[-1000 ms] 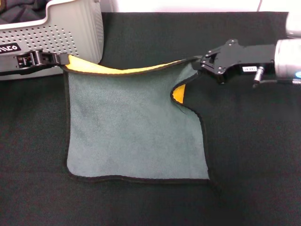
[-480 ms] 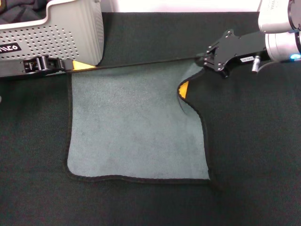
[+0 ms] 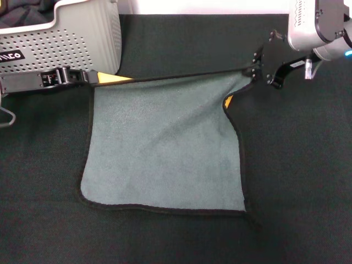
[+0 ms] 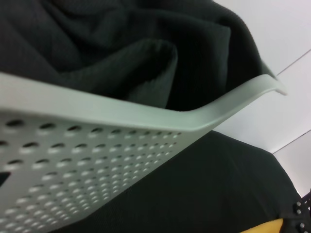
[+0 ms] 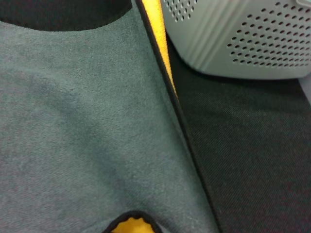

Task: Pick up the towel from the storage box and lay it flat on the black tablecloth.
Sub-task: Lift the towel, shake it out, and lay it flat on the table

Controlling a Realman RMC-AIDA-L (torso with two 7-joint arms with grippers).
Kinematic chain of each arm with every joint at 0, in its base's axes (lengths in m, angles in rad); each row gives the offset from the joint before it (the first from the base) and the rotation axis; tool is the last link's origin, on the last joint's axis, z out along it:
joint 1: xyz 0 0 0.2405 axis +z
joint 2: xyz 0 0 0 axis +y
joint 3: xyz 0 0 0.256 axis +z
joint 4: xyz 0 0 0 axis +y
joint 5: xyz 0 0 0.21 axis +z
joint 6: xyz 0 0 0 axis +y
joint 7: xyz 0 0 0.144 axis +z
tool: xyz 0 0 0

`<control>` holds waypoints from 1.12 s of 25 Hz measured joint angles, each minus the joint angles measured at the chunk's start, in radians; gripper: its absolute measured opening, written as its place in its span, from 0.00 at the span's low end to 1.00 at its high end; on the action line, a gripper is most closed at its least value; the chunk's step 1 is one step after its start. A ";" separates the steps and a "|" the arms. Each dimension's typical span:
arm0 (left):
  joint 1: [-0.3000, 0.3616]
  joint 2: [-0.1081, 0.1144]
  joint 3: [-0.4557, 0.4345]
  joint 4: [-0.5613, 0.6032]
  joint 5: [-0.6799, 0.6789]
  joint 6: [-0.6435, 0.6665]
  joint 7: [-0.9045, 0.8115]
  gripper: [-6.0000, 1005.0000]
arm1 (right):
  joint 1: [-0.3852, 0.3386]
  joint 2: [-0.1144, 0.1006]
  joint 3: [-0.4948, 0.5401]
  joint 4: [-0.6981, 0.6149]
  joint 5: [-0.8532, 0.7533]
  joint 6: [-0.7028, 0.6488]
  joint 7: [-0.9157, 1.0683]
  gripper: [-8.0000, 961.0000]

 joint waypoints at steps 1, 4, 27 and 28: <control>0.000 -0.002 0.000 0.000 0.002 -0.003 0.000 0.03 | 0.003 -0.001 0.000 -0.004 -0.002 0.000 -0.005 0.03; 0.000 -0.011 0.003 0.000 0.019 -0.021 0.000 0.03 | 0.019 -0.002 -0.007 -0.012 -0.010 0.000 -0.015 0.03; -0.028 -0.056 0.069 -0.049 0.026 -0.275 0.013 0.03 | 0.067 0.011 -0.164 0.079 -0.019 -0.183 -0.088 0.04; -0.028 -0.057 0.069 -0.049 0.026 -0.276 0.013 0.03 | 0.069 0.011 -0.167 0.089 -0.018 -0.189 -0.092 0.04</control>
